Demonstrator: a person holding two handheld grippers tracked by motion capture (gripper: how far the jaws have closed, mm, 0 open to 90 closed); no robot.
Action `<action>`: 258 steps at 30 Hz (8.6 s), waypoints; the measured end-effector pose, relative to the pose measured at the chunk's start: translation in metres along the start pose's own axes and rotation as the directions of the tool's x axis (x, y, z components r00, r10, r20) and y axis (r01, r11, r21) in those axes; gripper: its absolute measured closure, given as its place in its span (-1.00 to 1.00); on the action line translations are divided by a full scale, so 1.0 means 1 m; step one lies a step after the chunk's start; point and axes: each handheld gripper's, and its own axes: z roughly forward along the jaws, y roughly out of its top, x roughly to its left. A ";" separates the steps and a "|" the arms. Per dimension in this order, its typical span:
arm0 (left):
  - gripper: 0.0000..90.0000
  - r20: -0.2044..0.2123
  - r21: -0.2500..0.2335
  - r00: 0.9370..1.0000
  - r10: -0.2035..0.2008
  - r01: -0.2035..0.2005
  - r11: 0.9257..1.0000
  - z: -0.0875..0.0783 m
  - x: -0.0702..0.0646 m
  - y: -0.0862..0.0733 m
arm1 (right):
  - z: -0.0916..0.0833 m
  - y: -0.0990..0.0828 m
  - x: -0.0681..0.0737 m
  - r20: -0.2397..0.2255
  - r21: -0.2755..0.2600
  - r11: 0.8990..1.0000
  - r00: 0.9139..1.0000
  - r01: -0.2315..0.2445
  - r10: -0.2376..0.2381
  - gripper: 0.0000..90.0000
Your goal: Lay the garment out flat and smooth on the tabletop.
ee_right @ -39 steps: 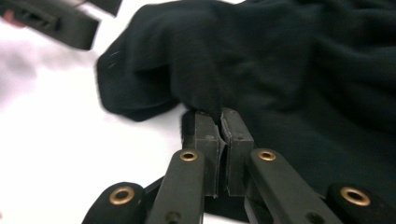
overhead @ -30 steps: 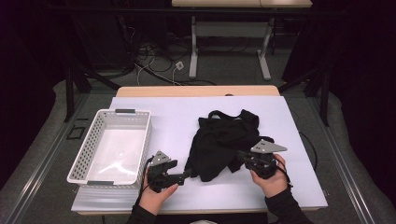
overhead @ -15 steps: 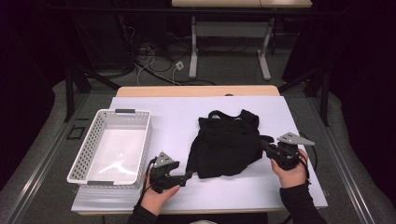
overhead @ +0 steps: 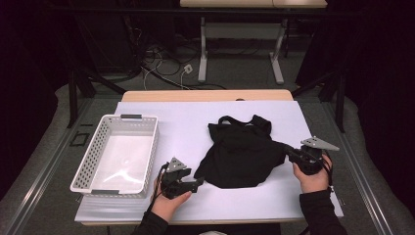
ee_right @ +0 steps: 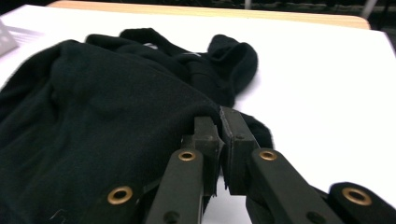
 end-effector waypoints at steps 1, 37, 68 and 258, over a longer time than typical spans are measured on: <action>-0.22 -0.001 0.000 1.000 -0.001 0.001 1.000 0.001 0.001 0.001 | 0.000 0.000 -0.002 0.006 -0.002 1.000 1.000 -0.008 0.008 0.92; 0.98 0.056 0.074 0.998 -0.006 0.002 0.997 0.025 -0.009 0.040 | -0.003 -0.009 -0.010 0.061 -0.007 1.000 0.998 -0.004 0.005 0.18; 0.99 0.044 -0.141 0.997 -0.064 0.070 0.988 -0.053 0.016 0.076 | -0.003 -0.030 0.021 -0.132 0.144 0.989 0.990 -0.025 0.045 0.19; -0.13 -0.036 -0.047 0.997 -0.070 0.068 0.997 -0.049 -0.006 0.006 | -0.050 -0.038 0.039 -0.127 0.208 0.978 0.991 -0.006 0.033 0.02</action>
